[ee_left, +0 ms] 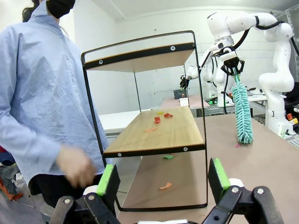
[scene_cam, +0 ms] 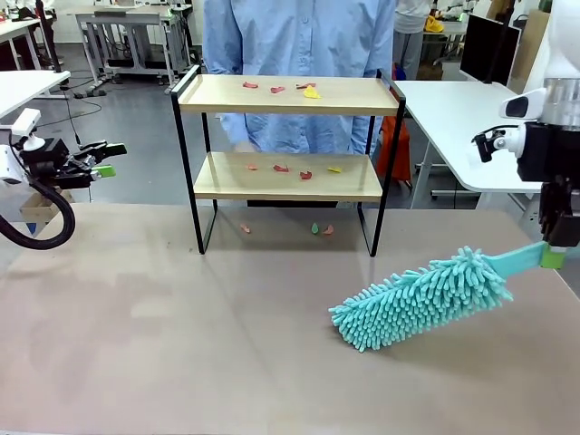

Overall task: Clean the shelf.
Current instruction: Clean the specific section of the Shelf indicated by the human with the Duster.

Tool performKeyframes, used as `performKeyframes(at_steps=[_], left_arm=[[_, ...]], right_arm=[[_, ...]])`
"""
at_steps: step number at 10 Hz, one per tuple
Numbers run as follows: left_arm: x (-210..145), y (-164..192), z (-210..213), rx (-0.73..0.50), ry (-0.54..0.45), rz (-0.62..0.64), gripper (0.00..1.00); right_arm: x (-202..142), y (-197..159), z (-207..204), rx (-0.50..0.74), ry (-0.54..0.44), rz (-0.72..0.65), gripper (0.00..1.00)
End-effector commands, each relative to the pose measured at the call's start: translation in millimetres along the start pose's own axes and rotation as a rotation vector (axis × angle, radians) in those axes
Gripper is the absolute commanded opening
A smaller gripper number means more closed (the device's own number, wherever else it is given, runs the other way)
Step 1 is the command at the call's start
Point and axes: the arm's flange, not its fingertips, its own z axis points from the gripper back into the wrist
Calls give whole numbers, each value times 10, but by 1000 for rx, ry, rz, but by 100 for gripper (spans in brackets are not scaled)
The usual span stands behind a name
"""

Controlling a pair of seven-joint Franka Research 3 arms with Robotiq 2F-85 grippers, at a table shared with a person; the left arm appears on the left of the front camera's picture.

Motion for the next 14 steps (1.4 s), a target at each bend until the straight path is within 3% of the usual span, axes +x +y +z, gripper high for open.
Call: performKeyframes(at_steps=[1,14], left_arm=[[36,4,-3,0,3,-11,100],[36,4,-3,0,3,-11,100]], right_arm=[[-35,13,3,2,-2,1,13],[-35,13,3,2,-2,1,13]])
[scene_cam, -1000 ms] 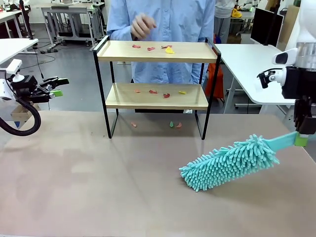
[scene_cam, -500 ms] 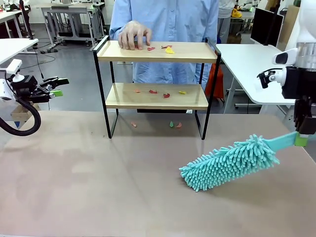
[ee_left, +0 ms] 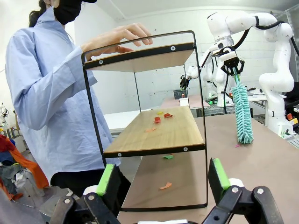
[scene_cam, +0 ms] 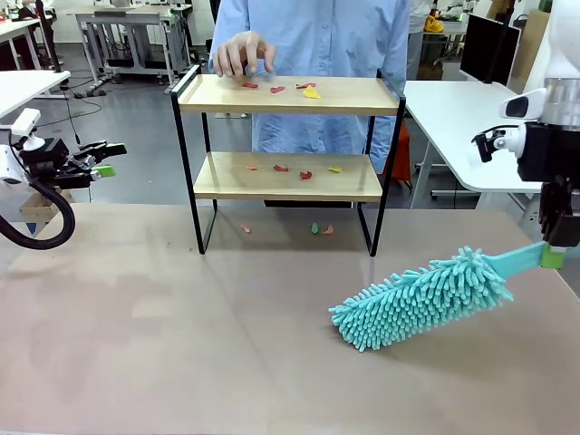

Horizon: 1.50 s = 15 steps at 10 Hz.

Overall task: Clean the shelf.
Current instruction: Clean the specific section of the Shelf indicated by the human with the Duster.

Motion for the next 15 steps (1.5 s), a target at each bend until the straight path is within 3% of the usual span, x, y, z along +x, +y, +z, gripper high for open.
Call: performKeyframes(at_steps=[1,15], left_arm=[[36,4,-3,0,3,-11,100],[36,4,-3,0,3,-11,100]], right_arm=[[-34,14,4,2,-3,1,13],[-34,14,4,2,-3,1,13]])
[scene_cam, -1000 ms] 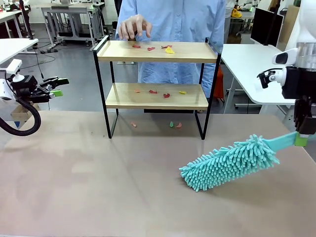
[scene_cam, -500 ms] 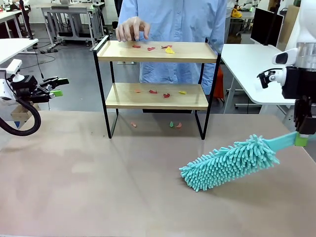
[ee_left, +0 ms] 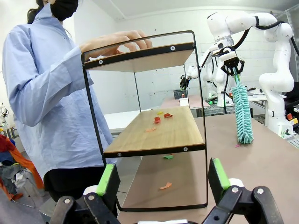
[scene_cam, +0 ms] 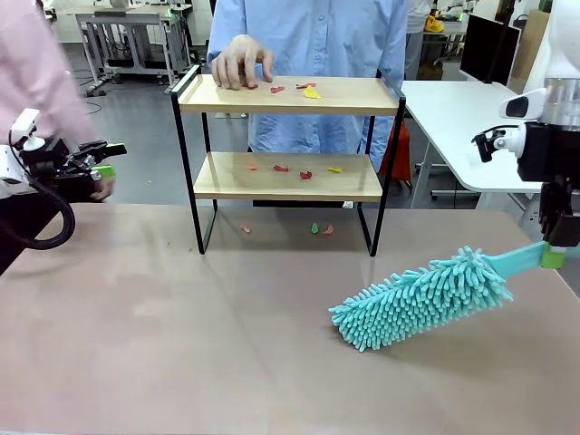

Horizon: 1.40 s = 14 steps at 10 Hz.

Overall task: Clean the shelf.
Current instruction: Clean the specific section of the Shelf indicated by the human with the Duster.

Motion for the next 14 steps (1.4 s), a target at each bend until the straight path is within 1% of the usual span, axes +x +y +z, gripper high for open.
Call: performKeyframes(at_steps=[1,9,10,11,12,13,14], left_arm=[[36,4,-3,0,3,-11,100],[36,4,-3,0,3,-11,100],[36,4,-3,0,3,-11,100],[36,4,-3,0,3,-11,100],[36,4,-3,0,3,-11,100],[36,4,-3,0,3,-11,100],[36,4,-3,0,3,-11,100]], right_arm=[[-34,14,4,2,-3,1,13],[0,0,0,0,0,0,13],[22,87,92,1,-29,-13,13],[32,208,230,-7,-81,-21,13],[26,391,425,-8,-147,-14,13],[45,577,623,9,-197,-58,13],[64,764,810,23,-238,-73,13]])
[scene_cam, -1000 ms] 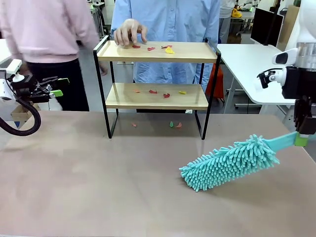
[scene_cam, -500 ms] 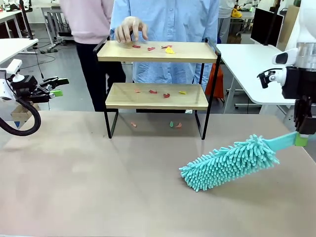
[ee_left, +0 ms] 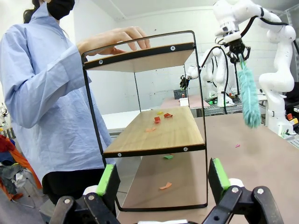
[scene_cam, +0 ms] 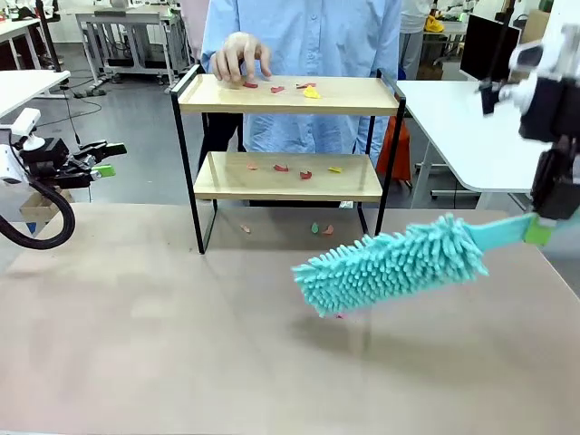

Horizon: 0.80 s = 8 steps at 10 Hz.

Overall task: Clean the shelf.
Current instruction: Clean the specific section of the Shelf indicated by the human with the Duster.

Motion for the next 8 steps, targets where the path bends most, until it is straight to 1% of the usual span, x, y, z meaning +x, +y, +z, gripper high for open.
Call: performKeyframes(at_steps=[1,2,5,6,8], left_arm=[[36,4,-2,0,3,-11,100],[36,4,-2,0,3,-11,100],[36,4,-2,0,3,-11,100],[36,4,-2,0,3,-11,100],[36,4,-2,0,3,-11,100]], right_arm=[[140,375,325,41,-98,-99,13],[248,624,482,67,-169,-209,13],[611,1269,747,89,-338,-368,13],[715,1413,779,58,-407,-452,13],[859,1545,827,59,-491,-589,13]])
